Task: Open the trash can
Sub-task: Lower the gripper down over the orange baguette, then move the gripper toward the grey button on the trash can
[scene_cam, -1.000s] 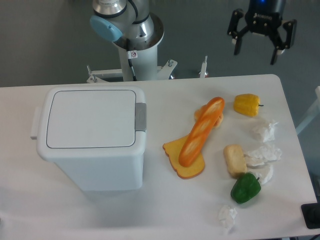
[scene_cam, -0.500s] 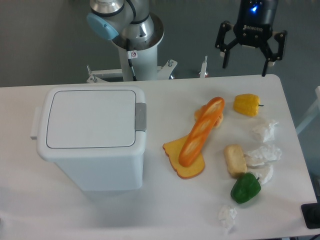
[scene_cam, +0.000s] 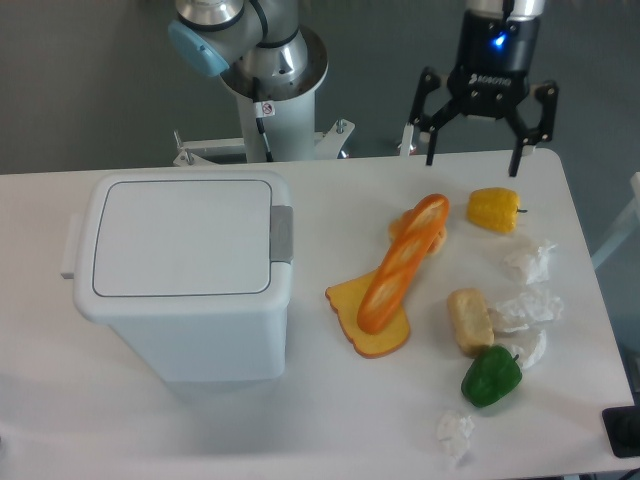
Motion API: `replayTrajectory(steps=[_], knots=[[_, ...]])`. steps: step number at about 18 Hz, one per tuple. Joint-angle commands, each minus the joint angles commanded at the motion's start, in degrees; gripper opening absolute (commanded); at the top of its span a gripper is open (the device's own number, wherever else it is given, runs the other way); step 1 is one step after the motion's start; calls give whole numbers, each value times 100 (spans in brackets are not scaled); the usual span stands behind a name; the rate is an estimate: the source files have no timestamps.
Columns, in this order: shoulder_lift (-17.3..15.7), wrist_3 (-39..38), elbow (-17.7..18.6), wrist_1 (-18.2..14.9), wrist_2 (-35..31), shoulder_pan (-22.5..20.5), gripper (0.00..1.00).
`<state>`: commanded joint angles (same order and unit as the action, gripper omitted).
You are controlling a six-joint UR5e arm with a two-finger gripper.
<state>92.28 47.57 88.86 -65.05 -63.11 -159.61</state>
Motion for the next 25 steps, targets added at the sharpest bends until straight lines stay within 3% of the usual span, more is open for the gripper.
replayTrajectory(steps=[4,12,18,25], knots=[[167,-1151,-114,211,0,255,100],[299,-2268,-123,317,96,571,100],[334,-2963,-71,309,413,589,100],[281,-3139,220,291,448,633,100]])
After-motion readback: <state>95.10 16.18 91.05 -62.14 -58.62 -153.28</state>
